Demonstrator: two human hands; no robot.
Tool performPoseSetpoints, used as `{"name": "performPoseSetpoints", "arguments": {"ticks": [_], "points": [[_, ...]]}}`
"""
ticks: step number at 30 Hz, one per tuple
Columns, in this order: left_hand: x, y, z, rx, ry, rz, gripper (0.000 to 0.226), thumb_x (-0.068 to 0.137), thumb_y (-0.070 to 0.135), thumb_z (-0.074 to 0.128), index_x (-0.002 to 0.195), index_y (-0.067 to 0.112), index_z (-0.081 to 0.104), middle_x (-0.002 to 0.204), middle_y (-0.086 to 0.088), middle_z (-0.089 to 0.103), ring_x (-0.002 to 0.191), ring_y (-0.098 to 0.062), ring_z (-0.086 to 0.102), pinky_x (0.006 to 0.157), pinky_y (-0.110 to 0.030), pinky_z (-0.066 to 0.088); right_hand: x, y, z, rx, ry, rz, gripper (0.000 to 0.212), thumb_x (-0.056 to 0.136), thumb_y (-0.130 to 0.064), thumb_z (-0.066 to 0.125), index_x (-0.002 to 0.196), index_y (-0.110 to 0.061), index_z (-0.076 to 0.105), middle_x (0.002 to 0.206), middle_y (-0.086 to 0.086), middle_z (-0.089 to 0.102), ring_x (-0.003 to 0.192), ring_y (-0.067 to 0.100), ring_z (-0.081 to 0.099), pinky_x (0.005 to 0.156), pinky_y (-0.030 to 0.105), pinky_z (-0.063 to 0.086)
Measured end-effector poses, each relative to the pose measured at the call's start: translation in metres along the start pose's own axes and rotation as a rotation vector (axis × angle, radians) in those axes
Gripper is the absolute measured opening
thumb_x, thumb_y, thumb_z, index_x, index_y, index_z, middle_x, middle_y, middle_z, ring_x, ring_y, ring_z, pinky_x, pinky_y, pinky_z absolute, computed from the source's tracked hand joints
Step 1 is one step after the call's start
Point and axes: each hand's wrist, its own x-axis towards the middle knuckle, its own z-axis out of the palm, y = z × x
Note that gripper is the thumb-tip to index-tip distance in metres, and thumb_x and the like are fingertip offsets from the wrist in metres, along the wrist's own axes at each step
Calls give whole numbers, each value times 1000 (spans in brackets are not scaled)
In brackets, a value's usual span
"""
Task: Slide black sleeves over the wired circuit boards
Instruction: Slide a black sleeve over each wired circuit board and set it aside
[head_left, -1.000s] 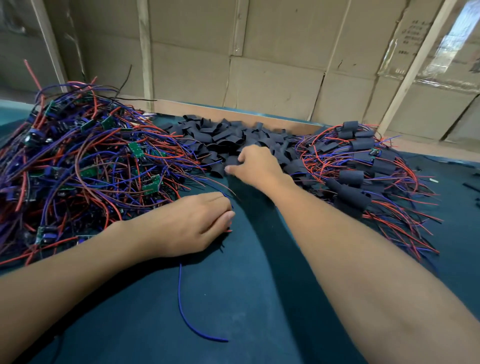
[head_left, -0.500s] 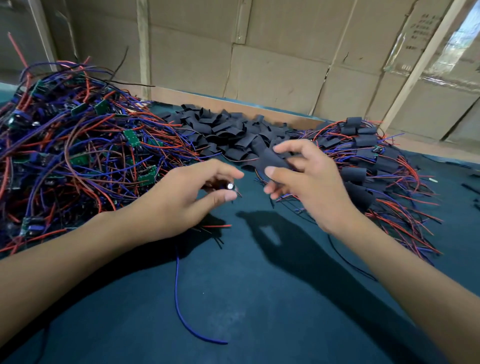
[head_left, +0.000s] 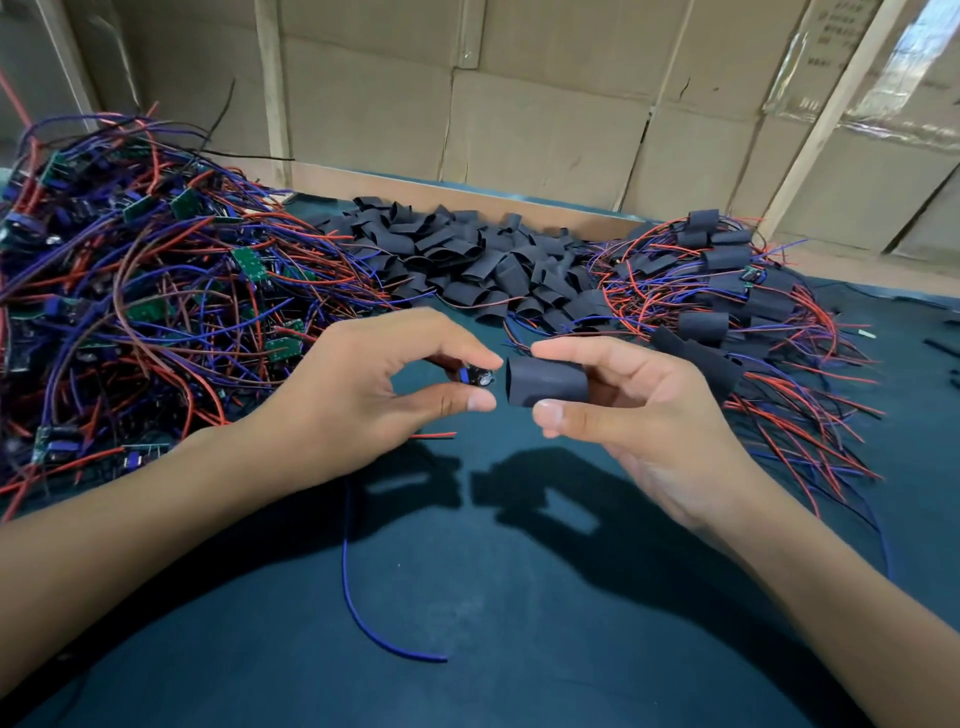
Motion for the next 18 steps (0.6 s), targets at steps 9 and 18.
{"name": "performPoseSetpoints", "arguments": {"ticks": [9,18], "points": [[11,1,0,-439,221,-371,40,87,32,72,126,32,62,87,6,63,64,-15,48,58,-27,44,1,-6,10,54,139,-46,59,61,-46,94,110,-16,79,79,16,72,60,27,65,73,37,55],[21,8,-15,-1484,191,-602,25,105,46,45,124,33,52,69,9,40,57,-12,28,60,-26,30,-9,-1,30,-28,27,7,41,66,-3,88,102,-11,72,84,5,75,63,20,68,67,25,57]]}}
